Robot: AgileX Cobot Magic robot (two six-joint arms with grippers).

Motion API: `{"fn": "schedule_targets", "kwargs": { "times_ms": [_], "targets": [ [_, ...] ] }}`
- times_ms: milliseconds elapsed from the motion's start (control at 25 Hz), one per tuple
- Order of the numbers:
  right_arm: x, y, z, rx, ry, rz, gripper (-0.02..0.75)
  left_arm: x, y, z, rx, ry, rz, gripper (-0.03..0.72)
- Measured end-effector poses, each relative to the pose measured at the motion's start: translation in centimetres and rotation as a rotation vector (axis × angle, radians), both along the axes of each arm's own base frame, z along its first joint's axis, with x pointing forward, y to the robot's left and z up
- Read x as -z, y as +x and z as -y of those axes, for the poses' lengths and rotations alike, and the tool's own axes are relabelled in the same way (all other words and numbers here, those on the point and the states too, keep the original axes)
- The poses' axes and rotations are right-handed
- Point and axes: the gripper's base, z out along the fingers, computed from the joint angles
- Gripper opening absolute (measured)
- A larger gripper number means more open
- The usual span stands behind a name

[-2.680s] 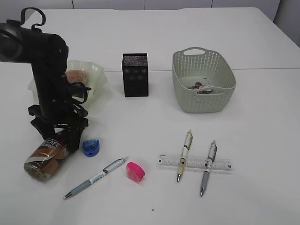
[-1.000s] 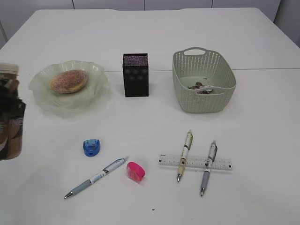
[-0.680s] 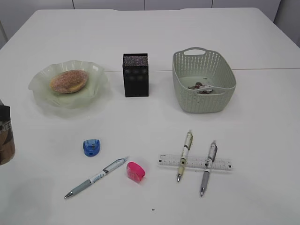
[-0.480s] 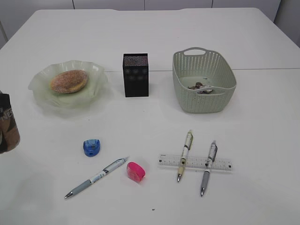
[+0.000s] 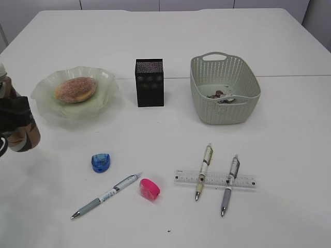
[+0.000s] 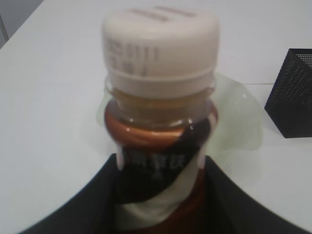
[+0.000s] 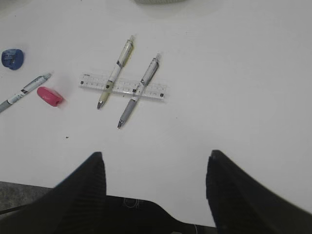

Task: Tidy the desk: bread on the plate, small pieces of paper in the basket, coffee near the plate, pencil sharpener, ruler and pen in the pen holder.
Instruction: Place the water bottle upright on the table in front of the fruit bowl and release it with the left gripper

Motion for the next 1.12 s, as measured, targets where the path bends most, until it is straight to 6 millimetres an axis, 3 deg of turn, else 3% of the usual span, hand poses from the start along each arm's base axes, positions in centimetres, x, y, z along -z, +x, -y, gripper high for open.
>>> {"fn": "schedule_targets", "kwargs": {
  "times_ms": [280, 640, 1120],
  "targets": [
    [0.0, 0.1, 0.3, 0.009, -0.040, 0.007, 0.477, 3.0, 3.0, 0.4, -0.002, 0.021, 0.043, 0.307],
    [0.0, 0.1, 0.5, 0.014, -0.057, 0.012, 0.477, 4.2, 5.9, 0.9, 0.001, 0.023, 0.078, 0.308],
    [0.0, 0.1, 0.5, 0.014, -0.057, 0.012, 0.477, 6.8, 6.6, 1.0, 0.010, 0.036, 0.018, 0.328]
  ]
}}
